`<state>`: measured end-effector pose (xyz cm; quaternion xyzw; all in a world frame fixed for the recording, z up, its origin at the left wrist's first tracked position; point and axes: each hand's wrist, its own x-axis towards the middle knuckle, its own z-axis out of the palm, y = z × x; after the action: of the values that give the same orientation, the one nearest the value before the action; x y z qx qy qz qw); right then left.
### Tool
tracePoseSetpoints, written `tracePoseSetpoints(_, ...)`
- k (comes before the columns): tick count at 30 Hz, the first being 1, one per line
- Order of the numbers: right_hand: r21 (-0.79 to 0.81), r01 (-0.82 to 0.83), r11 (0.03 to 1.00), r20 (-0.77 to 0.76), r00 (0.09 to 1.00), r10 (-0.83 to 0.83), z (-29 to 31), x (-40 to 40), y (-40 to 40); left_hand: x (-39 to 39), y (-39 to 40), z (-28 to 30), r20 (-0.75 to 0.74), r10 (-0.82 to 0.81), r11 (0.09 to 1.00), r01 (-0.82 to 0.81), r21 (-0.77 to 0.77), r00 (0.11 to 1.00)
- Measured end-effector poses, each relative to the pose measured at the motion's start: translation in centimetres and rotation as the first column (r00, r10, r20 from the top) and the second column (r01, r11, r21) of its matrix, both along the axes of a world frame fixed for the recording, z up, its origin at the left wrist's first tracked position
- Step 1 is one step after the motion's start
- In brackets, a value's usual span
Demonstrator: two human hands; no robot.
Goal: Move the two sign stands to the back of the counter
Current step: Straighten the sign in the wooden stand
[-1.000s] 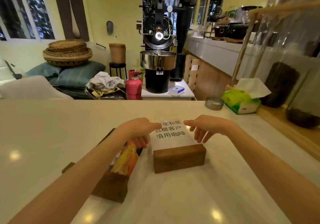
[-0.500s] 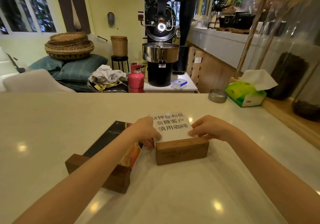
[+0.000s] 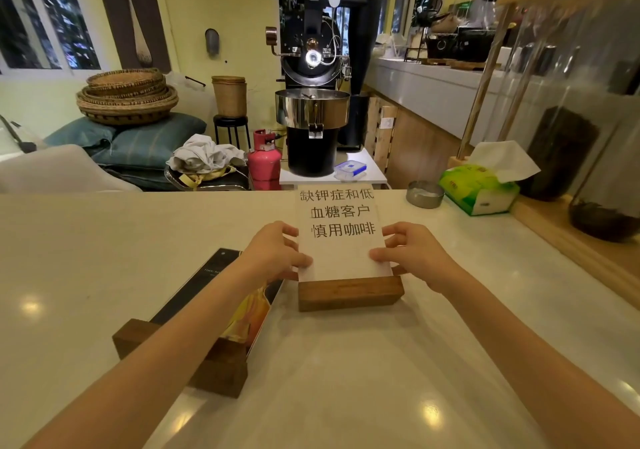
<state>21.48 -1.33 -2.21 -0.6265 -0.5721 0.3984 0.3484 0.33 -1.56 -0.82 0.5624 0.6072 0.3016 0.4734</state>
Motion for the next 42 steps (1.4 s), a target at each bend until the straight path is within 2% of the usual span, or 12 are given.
tracePoseSetpoints(6,0.2,0.006,0.98,-0.046,0.999,0.004,0.1,-0.3,-0.4,0.0,-0.3,0.2,-0.012,0.039,0.977,-0.036,0.21,0.999)
tracePoseSetpoints(12,0.349,0.025,0.937,-0.044,0.999,-0.01,-0.4,-0.5,-1.2,0.2,-1.4,0.3,-0.203,0.031,0.909,0.057,0.413,0.979)
tracePoseSetpoints(17,0.38,0.028,0.924,-0.054,0.999,-0.008,-0.6,-0.4,-1.8,0.2,-2.6,0.1,-0.283,0.025,0.858,0.125,0.498,0.959)
tracePoseSetpoints(23,0.389,0.03,0.921,-0.049,0.999,-0.012,-0.8,-0.1,-2.5,0.6,-3.9,-0.1,-0.258,0.021,0.862,0.113,0.494,0.966)
tracePoseSetpoints(29,0.382,0.041,0.923,-0.053,0.998,-0.023,-0.7,0.0,-3.1,0.7,-4.5,0.1,-0.316,-0.004,0.864,0.162,0.477,0.949)
tracePoseSetpoints(35,0.402,0.049,0.914,0.016,0.998,-0.061,-0.8,-0.1,-3.2,0.8,-4.6,0.2,-0.345,-0.011,0.871,0.179,0.458,0.938)
tracePoseSetpoints(37,0.479,0.106,0.871,0.024,0.991,-0.134,-1.1,-0.5,-3.5,0.6,-4.6,0.4,-0.364,-0.026,0.883,0.192,0.428,0.931)
tracePoseSetpoints(39,0.604,0.203,0.771,-0.025,0.971,-0.236,-1.2,-1.0,-4.1,0.2,-4.4,0.8,-0.372,-0.052,0.908,0.199,0.368,0.927)
tracePoseSetpoints(41,0.676,0.241,0.696,-0.082,0.964,-0.254,-1.0,-1.9,-4.9,-0.7,-4.4,1.3,-0.355,-0.097,0.939,0.204,0.279,0.93)
tracePoseSetpoints(42,0.689,0.225,0.689,-0.085,0.969,-0.231,-0.9,-2.4,-5.2,-1.3,-4.3,1.6,-0.347,-0.119,0.948,0.21,0.238,0.93)
